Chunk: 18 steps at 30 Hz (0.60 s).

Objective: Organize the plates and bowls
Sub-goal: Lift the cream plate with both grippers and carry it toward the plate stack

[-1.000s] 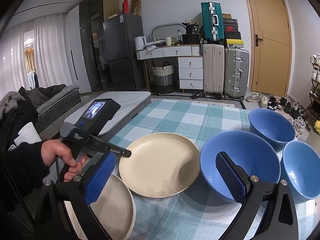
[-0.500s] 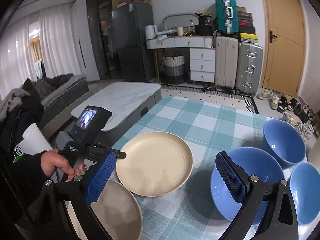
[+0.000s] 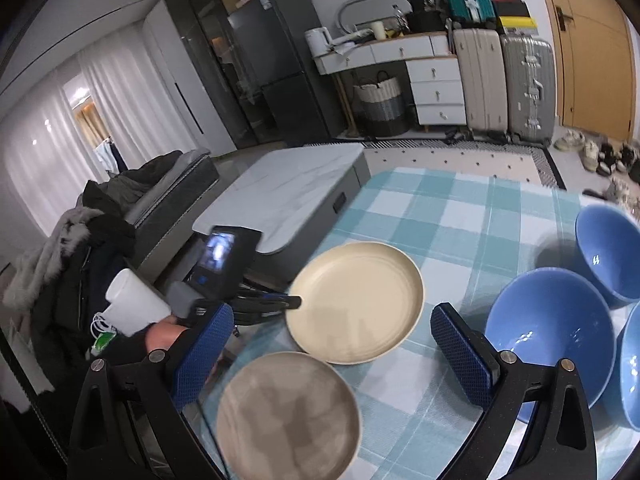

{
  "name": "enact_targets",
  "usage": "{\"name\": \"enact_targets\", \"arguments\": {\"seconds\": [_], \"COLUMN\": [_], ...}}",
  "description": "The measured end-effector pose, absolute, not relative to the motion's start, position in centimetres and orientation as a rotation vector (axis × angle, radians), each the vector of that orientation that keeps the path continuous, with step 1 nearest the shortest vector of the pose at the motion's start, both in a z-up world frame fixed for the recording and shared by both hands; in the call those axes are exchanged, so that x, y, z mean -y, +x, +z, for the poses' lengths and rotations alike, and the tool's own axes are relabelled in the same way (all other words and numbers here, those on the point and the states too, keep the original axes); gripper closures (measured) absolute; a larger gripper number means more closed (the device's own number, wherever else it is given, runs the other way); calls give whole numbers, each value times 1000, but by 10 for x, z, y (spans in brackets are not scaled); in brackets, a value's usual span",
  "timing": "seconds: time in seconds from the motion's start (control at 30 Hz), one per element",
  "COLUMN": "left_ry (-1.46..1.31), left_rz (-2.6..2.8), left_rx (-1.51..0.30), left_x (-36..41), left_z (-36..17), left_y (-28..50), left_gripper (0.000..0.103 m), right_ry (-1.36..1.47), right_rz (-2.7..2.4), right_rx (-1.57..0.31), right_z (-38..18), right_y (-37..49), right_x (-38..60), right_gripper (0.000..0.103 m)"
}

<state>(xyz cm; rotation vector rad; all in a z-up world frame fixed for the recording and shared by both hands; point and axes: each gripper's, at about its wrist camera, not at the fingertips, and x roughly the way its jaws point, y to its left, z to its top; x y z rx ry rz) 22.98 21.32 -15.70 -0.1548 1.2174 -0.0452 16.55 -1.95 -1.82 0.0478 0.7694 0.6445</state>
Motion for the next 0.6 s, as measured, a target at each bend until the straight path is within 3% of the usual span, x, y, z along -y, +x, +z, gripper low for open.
{"name": "enact_targets", "arguments": {"seconds": [0.47,0.6], "left_ry": [-169,-178], "left_rz": [-51,-59], "left_rx": [-1213,-1214], "left_x": [-216,-219], "left_z": [-157,-156], "left_y": [225,225], "left_gripper": [93,92], "right_ry": [8,-59], "right_rz": [693,627], "right_rx": [-763,-775], "right_z": [38,21], "right_y": [139,170], "right_x": [-19,-35], "right_gripper": [4,4]}}
